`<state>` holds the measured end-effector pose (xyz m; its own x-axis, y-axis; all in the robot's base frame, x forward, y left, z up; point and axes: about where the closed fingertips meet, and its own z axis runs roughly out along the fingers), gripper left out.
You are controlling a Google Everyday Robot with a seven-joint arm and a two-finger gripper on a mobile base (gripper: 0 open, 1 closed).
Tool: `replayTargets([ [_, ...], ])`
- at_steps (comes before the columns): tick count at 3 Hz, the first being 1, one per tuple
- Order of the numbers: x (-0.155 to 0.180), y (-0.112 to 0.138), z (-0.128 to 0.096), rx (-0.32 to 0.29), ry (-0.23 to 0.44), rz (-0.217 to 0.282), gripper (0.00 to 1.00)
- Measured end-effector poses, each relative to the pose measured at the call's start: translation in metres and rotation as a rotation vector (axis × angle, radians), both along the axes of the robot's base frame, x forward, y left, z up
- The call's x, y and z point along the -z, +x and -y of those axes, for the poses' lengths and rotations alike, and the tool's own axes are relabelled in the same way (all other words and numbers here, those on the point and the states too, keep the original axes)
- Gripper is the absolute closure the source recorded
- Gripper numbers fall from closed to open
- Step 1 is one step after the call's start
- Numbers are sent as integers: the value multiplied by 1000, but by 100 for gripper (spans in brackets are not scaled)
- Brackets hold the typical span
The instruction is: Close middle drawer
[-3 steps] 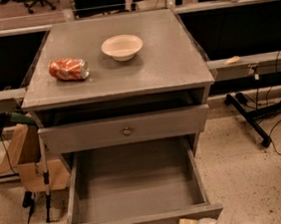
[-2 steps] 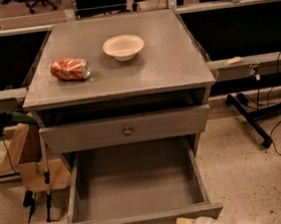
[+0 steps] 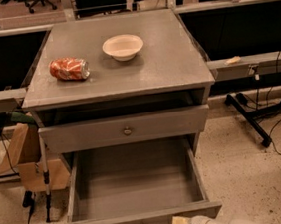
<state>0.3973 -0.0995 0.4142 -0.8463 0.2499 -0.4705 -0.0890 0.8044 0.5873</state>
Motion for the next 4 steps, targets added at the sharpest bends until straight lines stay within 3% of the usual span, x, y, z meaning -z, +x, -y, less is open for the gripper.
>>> replayTargets([
  [1,0,5,6,38,-4,26,100],
  [4,-4,10,8,70,5,48,100],
])
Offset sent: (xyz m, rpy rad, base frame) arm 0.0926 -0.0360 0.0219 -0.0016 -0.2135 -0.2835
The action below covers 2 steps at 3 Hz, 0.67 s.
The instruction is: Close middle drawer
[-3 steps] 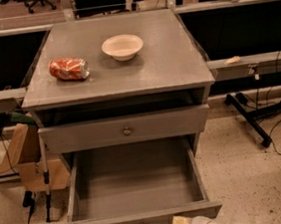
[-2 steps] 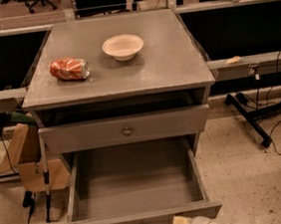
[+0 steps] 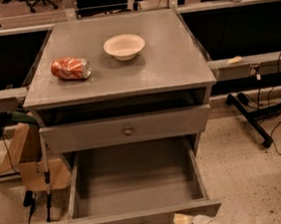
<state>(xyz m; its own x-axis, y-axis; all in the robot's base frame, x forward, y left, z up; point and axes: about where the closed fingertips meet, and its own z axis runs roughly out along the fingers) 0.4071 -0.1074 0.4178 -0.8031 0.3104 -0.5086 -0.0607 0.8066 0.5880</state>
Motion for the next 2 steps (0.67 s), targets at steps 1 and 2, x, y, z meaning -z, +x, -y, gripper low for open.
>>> replayTargets([
  [1,-1,3,0,11,5,5,100],
  [2,-2,8,-4,17,15,8,100],
])
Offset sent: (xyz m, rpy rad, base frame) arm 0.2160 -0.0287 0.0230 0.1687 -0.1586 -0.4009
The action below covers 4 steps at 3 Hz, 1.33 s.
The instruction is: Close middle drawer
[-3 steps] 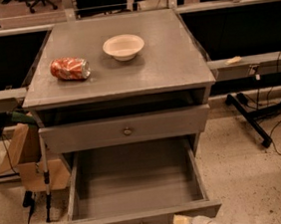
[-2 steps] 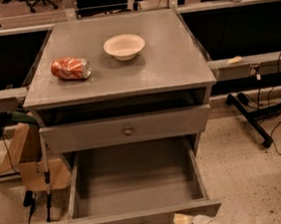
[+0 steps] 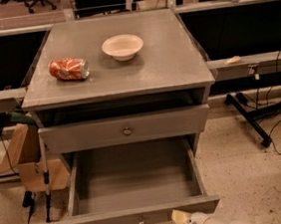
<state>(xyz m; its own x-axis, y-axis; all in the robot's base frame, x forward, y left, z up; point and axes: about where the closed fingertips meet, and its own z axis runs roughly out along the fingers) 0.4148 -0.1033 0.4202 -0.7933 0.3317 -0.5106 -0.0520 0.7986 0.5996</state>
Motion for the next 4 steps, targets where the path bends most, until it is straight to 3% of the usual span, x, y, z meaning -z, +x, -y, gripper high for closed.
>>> replayTargets([
  [2,-4,22,1,44,16,18,100],
  [3,-6,46,2,90,28,34,100],
  [4,-6,46,2,90,28,34,100],
])
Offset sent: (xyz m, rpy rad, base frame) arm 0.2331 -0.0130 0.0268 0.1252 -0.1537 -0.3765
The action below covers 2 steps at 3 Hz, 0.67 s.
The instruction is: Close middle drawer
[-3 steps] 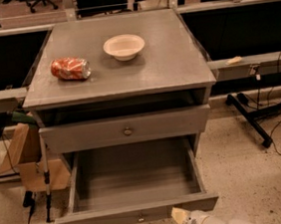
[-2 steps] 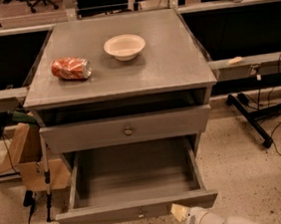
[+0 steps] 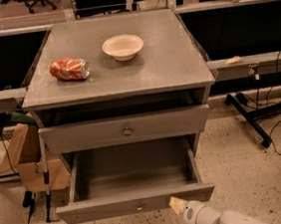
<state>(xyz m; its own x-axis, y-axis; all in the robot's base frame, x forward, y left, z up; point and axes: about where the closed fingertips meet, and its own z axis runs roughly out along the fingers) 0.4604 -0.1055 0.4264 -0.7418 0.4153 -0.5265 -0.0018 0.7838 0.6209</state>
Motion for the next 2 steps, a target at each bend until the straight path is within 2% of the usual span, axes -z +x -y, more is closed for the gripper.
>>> replayTargets([
  [1,4,1,3,18,6,-5,100],
  [2,9,11,10,62,-1,5,100],
])
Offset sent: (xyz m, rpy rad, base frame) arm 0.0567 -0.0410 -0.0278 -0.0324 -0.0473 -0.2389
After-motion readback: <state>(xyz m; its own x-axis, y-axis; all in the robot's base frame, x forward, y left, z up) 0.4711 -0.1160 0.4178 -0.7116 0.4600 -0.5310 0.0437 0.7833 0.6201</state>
